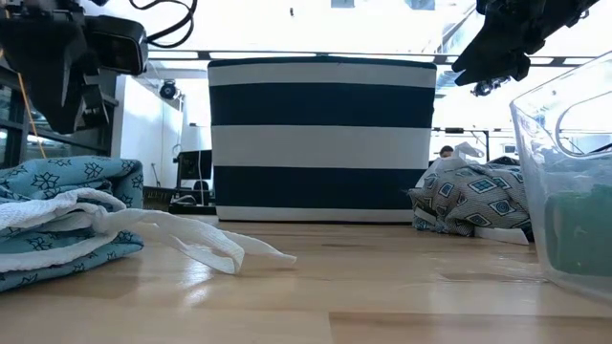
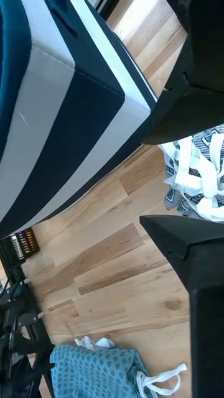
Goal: Pick & Place Medicine items
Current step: Put the light blue patient gown into the laundry bin
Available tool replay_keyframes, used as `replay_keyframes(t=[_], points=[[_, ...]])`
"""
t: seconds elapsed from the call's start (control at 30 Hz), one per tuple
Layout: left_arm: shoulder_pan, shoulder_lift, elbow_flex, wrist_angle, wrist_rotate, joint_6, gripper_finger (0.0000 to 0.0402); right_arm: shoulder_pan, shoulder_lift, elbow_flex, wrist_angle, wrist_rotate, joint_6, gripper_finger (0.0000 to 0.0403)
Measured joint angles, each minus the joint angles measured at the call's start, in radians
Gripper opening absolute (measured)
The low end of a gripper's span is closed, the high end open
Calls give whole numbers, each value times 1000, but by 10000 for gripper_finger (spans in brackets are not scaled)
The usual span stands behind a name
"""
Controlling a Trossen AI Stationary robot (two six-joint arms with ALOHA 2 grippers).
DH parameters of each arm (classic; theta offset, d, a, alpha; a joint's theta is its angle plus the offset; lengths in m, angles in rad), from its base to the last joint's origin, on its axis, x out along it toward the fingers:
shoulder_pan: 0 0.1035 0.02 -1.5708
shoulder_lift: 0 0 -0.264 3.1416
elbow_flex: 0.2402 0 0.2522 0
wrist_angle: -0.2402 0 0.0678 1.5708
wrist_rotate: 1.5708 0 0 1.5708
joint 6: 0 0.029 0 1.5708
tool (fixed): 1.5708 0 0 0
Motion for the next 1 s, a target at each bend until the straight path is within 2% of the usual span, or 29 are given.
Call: replay_keyframes(t=[0.23,0.4,0.57,0.8,1.0], points=[[-3,0,0,18,-49,52,127,0,0,0,0,0,0,184],[-42,0,0,28,-61,-48,127,0,0,0,0,0,0,184],[-140,-1,0,43,-138,-131,127,0,0,0,0,0,0,184],[-310,-1,0,63,-306,-222,127,0,0,0,0,0,0,184],[-419,5,30,81,-408,-234,127,0,0,0,0,0,0,184]])
